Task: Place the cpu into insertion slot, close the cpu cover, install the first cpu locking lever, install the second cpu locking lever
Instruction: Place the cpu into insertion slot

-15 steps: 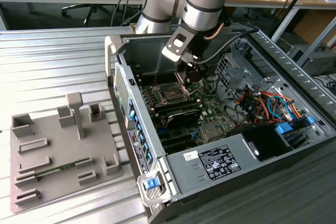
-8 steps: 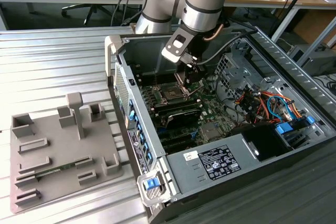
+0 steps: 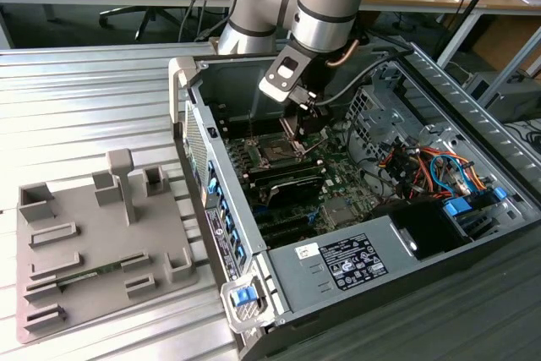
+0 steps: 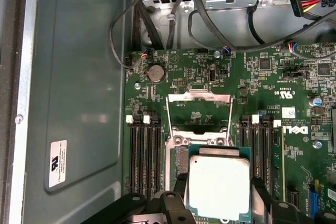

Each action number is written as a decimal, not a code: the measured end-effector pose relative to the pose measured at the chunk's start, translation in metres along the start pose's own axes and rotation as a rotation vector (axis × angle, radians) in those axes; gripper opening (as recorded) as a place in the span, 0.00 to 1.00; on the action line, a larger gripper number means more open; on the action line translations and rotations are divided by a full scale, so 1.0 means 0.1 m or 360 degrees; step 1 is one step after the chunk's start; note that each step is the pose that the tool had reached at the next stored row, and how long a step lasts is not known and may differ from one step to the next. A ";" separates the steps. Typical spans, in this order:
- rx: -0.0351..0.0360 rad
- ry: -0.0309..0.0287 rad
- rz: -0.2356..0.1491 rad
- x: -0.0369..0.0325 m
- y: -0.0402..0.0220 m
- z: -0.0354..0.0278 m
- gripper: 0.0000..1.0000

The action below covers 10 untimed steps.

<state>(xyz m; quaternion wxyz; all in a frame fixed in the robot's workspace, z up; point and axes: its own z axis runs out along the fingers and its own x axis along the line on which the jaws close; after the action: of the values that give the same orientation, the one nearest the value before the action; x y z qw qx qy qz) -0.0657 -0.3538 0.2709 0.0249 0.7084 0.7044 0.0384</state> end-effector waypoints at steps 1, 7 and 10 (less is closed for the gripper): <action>0.0000 0.00000 0.0000 0.000 -0.001 0.001 0.55; 0.0000 0.00000 0.0000 0.000 -0.007 0.010 0.55; 0.0000 -0.00001 0.0000 0.000 -0.010 0.014 0.55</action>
<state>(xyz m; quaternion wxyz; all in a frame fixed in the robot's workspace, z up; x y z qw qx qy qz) -0.0666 -0.3538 0.2694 0.0249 0.7084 0.7043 0.0384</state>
